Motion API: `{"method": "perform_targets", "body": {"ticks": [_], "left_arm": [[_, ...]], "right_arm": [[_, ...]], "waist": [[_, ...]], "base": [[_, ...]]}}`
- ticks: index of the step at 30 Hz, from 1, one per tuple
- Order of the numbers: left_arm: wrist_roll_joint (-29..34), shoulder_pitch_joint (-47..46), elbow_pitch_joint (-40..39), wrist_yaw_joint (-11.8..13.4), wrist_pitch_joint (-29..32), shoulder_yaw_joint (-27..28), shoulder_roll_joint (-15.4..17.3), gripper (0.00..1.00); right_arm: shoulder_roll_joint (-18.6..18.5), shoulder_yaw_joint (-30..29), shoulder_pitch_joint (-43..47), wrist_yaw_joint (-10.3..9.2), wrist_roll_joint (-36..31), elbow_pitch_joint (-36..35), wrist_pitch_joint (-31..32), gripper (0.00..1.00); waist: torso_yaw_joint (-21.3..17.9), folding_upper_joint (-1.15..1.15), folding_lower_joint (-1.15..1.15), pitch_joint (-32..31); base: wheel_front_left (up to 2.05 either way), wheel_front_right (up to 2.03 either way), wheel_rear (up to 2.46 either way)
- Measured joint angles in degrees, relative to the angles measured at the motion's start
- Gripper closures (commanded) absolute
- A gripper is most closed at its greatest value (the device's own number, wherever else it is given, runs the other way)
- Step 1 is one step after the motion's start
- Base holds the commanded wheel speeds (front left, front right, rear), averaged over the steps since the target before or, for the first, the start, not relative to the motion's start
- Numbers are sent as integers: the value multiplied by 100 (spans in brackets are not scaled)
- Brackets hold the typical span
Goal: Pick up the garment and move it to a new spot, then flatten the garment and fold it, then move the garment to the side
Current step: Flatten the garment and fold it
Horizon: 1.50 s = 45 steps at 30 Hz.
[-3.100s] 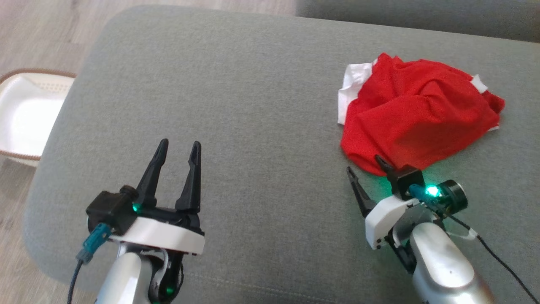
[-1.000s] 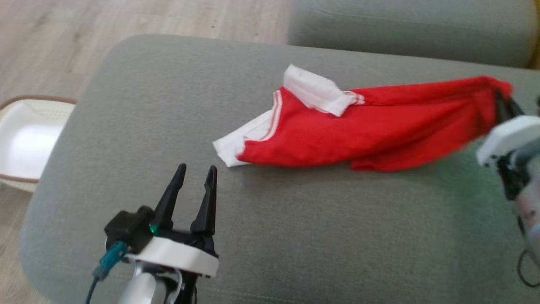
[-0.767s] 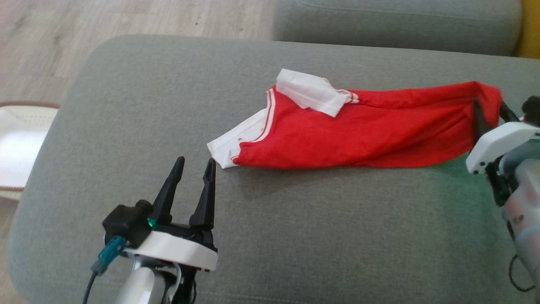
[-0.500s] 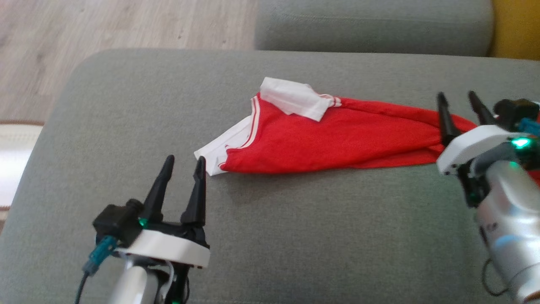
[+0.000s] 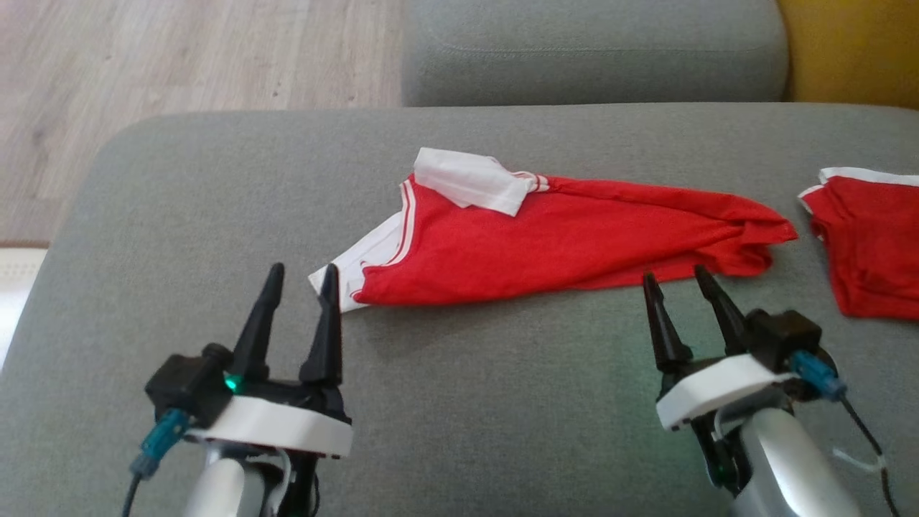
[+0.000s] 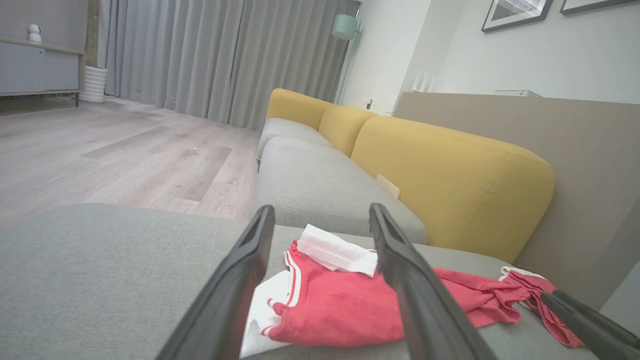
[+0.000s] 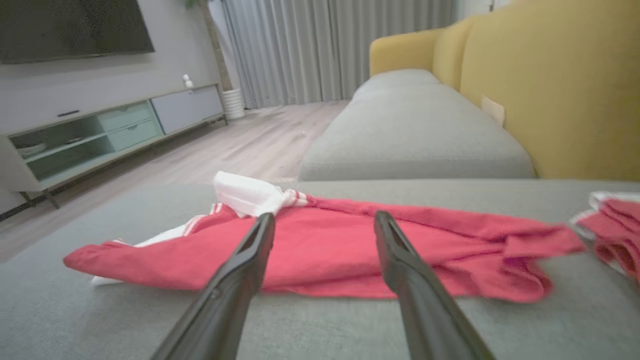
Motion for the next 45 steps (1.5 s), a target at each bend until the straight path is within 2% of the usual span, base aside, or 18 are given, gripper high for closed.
{"method": "perform_targets", "body": {"ticks": [6,12,16,17,22,30,38,39,40,45], "left_arm": [[0,-7,43,-12,0,-177,0,0],[-97,-176,110,-55,0,-413,-2,0],[-201,-341,136,-54,0,-531,-2,0],[-256,-391,154,-56,0,-604,-2,0],[-356,-429,203,-47,0,-748,-4,0],[-512,-617,197,-4,0,-929,-7,0],[-647,-690,142,94,0,-1037,-11,0],[-647,-690,142,94,0,-1037,-11,0],[-647,-712,133,99,0,-1037,-11,0],[-645,-722,129,112,0,-998,-12,0]], "right_arm": [[46,71,-205,0,-342,-419,291,0],[-97,269,-988,0,-705,-227,751,0],[-381,416,-1692,0,-798,442,1055,0],[-536,515,-1996,0,-859,808,1121,0],[-847,906,-2666,0,-970,1769,1207,0],[-1152,1272,-3538,0,-970,2961,1207,0],[-1217,1322,-4045,0,-870,3827,1192,2],[-1217,1322,-4045,0,-870,3827,1192,82],[-1207,1319,-4071,0,-815,3889,1181,100],[-1081,1279,-4178,0,-539,4009,730,100]], "waist": [[212,0,0,165],[655,0,0,463],[1025,0,0,677],[1218,0,0,776],[1686,0,0,1006],[2261,0,0,1357],[2558,0,1,1652],[2558,0,1,1652],[2567,0,1,1672],[2474,0,1,1656]], "base": [[0,0,0],[0,0,0],[0,0,0],[0,0,0],[0,0,0],[0,0,0],[0,0,0],[0,0,0],[0,0,0],[0,0,0]]}}
